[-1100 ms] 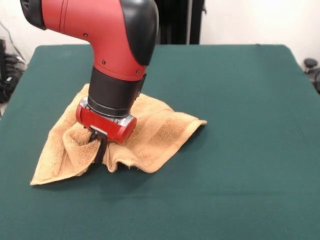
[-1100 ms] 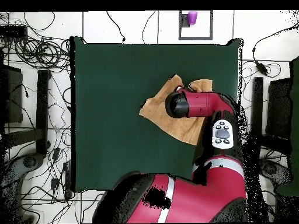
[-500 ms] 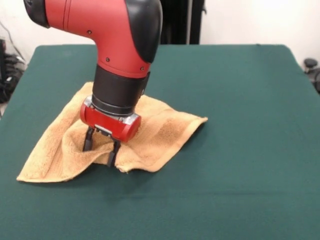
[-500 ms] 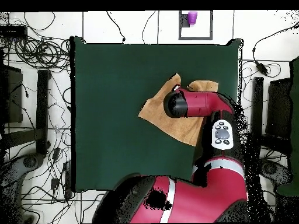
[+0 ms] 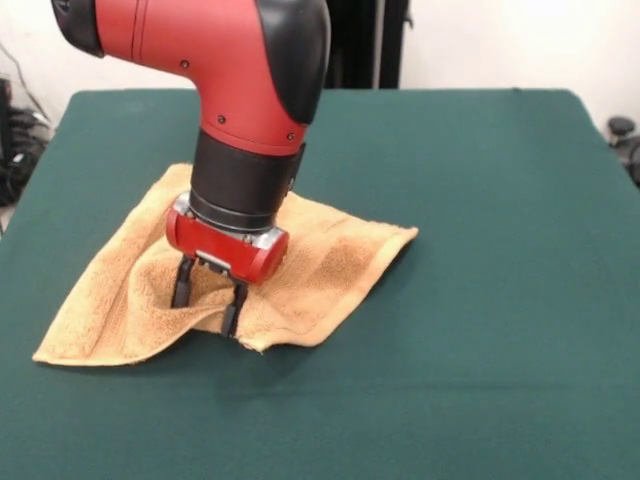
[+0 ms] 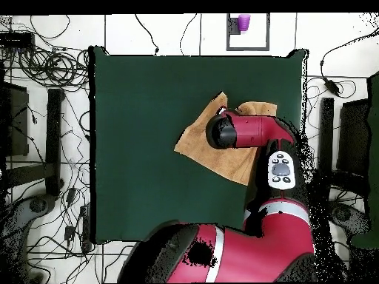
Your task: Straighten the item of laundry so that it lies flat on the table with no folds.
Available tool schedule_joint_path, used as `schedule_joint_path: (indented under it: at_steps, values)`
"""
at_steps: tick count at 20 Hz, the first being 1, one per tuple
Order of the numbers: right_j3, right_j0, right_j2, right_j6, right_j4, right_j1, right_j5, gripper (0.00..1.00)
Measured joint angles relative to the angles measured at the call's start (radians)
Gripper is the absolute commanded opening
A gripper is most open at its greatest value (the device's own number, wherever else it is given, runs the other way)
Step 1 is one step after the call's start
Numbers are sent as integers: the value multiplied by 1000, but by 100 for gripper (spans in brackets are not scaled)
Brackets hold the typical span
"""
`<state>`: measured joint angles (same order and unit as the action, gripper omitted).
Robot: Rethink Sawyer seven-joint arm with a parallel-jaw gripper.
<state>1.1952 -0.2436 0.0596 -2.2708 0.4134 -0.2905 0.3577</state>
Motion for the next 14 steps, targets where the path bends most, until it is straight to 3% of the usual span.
schedule_joint_path:
  at_steps: [8, 14]
  values:
    - [108, -40, -56, 1, 8, -113, 29, 100]
    - [225, -70, -98, 1, -23, -282, 181, 100]
